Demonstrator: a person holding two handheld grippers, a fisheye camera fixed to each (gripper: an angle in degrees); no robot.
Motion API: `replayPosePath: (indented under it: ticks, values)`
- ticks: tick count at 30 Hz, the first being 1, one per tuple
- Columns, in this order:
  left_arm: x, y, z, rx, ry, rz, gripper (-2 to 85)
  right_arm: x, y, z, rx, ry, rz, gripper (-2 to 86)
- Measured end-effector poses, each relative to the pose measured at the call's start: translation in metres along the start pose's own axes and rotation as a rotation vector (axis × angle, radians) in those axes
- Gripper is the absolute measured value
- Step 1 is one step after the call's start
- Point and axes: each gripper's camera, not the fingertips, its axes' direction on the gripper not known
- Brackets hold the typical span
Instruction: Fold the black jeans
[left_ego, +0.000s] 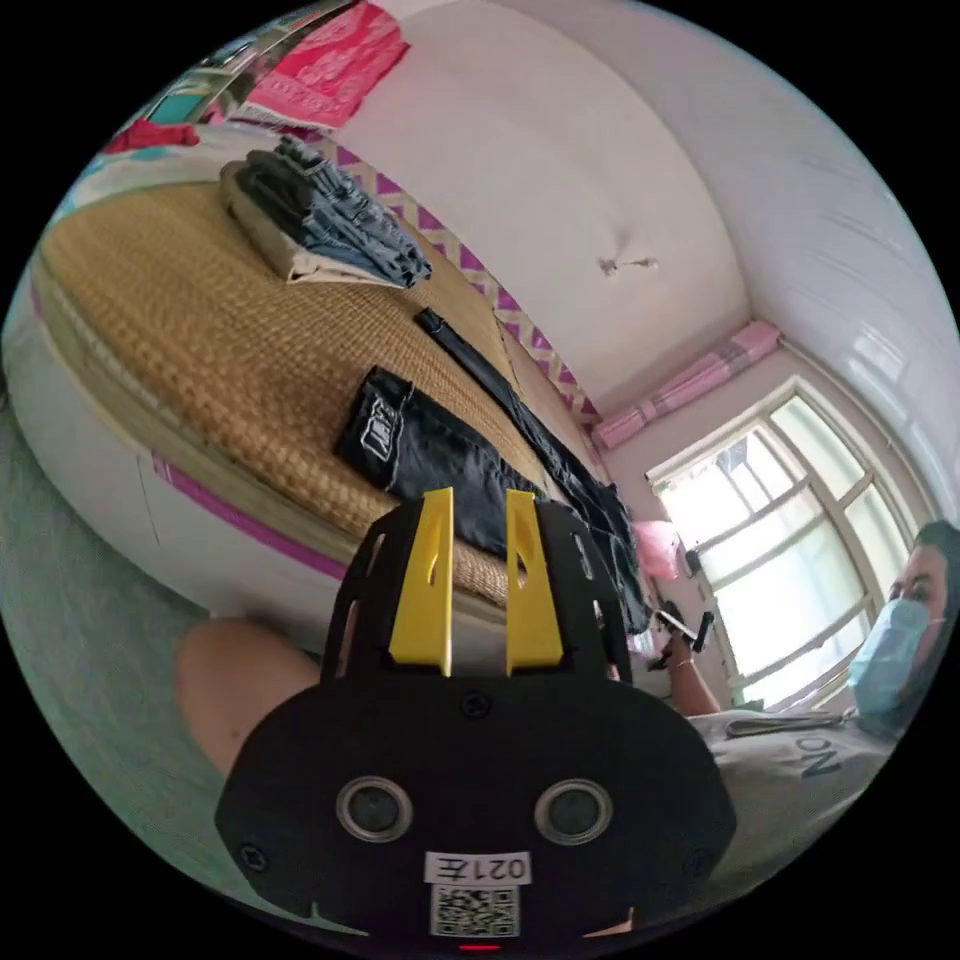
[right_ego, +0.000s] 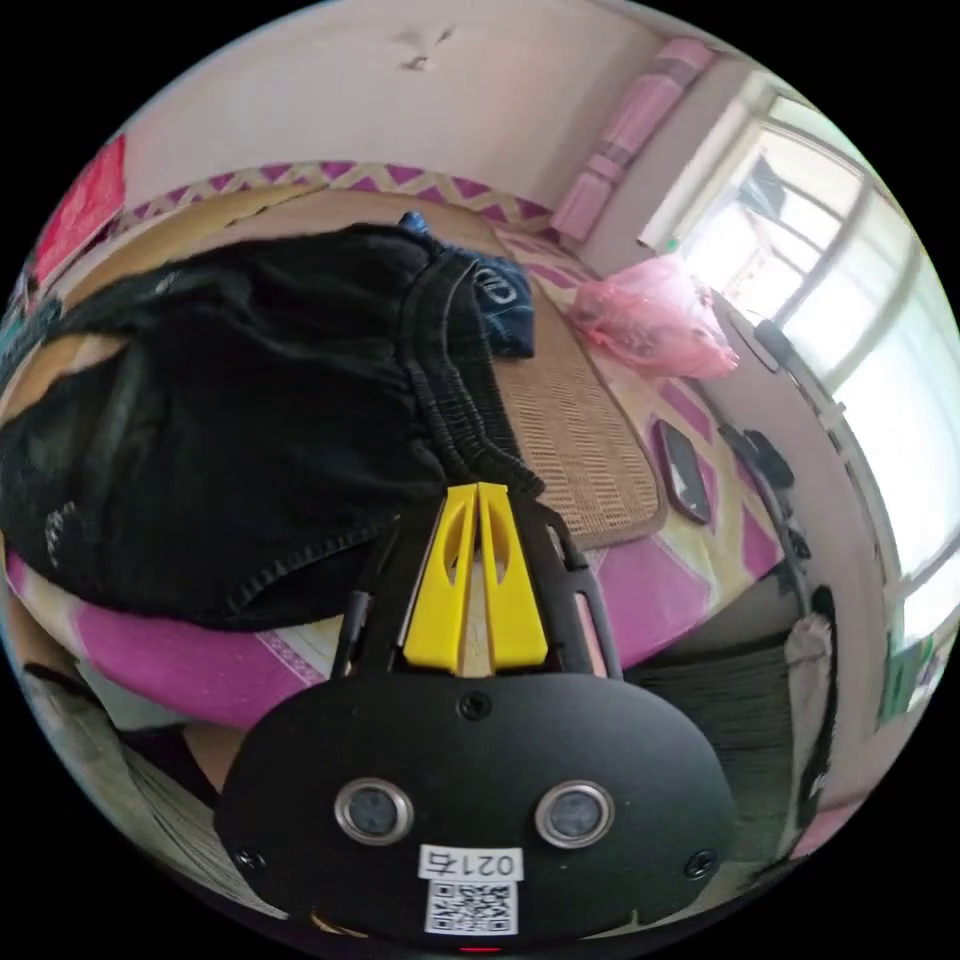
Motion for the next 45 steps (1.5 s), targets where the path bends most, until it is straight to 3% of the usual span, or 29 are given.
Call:
replayPosePath:
  ticks: [6,15,20,25,30,36,41,45]
  values:
    - [-0.029,0.013,0.021,0.052,0.019,-0.220,7.2,0.049,0.051,-0.054,0.065,-0.289,0.252,9.9]
    - [0.008,-0.009,0.023,-0.029,-0.089,-0.197,13.4,0.112,0.133,-0.072,0.072,-0.492,0.434,9.5]
    - [0.009,-0.019,0.029,-0.073,-0.080,-0.234,13.7,0.125,0.155,-0.074,0.059,-0.531,0.424,9.7]
    - [0.023,-0.020,0.047,-0.069,-0.087,-0.227,13.8,0.138,0.165,-0.044,-0.020,-0.585,0.459,9.8]
    - [0.030,-0.016,0.061,-0.052,-0.072,-0.242,13.7,0.181,0.200,0.009,-0.050,-0.876,0.754,9.2]
    - [0.040,-0.009,0.069,-0.045,-0.071,-0.245,13.2,0.203,0.216,0.041,-0.031,-0.889,0.855,8.9]
    - [0.040,-0.001,0.074,-0.026,-0.056,-0.259,10.9,0.201,0.224,0.069,-0.034,-1.068,0.898,7.6]
    - [0.044,0.005,0.081,-0.013,-0.057,-0.255,10.0,0.194,0.219,0.073,-0.053,-0.988,0.864,6.8]
